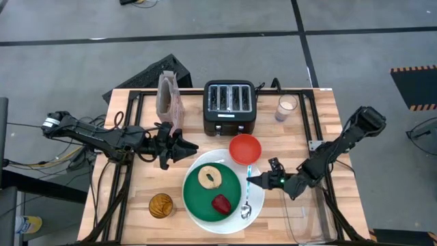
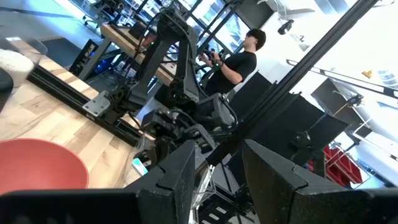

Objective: Arrange a breakfast setting
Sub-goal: Put the blue spoon on the white mat from the orange cup

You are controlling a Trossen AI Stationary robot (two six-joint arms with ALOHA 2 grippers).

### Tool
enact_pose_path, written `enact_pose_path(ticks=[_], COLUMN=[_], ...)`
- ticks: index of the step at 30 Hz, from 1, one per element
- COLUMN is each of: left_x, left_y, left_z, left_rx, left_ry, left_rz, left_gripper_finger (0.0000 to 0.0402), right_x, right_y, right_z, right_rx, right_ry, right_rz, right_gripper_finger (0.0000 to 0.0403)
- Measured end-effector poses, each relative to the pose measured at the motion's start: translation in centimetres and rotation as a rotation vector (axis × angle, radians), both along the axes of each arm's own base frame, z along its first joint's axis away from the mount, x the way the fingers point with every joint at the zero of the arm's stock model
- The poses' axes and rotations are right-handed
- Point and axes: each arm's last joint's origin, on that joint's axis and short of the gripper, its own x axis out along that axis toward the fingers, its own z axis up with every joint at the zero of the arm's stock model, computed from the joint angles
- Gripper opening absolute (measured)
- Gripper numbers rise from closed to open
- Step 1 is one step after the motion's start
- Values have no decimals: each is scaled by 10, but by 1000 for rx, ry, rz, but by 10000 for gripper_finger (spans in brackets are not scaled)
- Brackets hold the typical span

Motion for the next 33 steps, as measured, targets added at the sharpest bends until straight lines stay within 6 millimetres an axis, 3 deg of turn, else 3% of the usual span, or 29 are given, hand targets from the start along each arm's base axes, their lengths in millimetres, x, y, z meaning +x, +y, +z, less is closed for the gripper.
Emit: enact_pose_path(ticks=[16,33], left_x=[0,0], left_y=[0,0], left_z=[0,0], left_rx=[-3,-5], left_ry=[0,0], left_rz=[0,6], left_gripper_finger=[121,121], right_x=[4,17], right_y=[23,14], right_z=[-46,-79], right_rx=[64,175], right_ry=[123,248], right_rz=[-17,-59], right_gripper_finger=[39,39])
